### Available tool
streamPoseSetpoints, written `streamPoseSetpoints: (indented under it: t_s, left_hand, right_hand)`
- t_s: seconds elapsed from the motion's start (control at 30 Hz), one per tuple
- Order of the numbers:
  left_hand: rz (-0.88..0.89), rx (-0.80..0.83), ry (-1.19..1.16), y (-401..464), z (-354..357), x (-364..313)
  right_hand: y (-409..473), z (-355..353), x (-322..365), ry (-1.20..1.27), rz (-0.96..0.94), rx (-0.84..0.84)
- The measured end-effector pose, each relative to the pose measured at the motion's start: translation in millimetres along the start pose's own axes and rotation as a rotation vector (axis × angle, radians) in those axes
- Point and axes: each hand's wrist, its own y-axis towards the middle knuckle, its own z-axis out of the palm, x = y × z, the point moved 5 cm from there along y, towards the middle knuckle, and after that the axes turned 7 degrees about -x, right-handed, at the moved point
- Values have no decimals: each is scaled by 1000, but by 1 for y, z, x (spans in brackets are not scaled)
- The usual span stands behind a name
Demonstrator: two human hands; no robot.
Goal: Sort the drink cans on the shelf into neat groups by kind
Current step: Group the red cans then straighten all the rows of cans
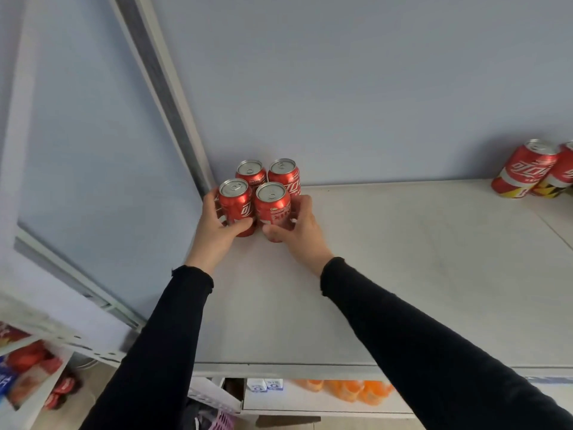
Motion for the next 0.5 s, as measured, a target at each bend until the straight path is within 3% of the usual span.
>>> streamPoseSetpoints:
  t_s: [0.1, 0.27, 0.43, 0.5]
  left_hand:
    - [13, 5, 26, 3, -1, 1]
    - [16, -26, 38, 5, 2, 5]
    - [20, -89, 69, 3, 4, 3]
    - [30, -130, 78, -3, 3, 0]
  right_hand:
    - [3, -23, -2, -16, -14, 159]
    - [-6, -25, 2, -12, -33, 226]
    - [-15, -5, 1, -77, 1, -38]
    - [-15, -7, 5, -47, 10, -56]
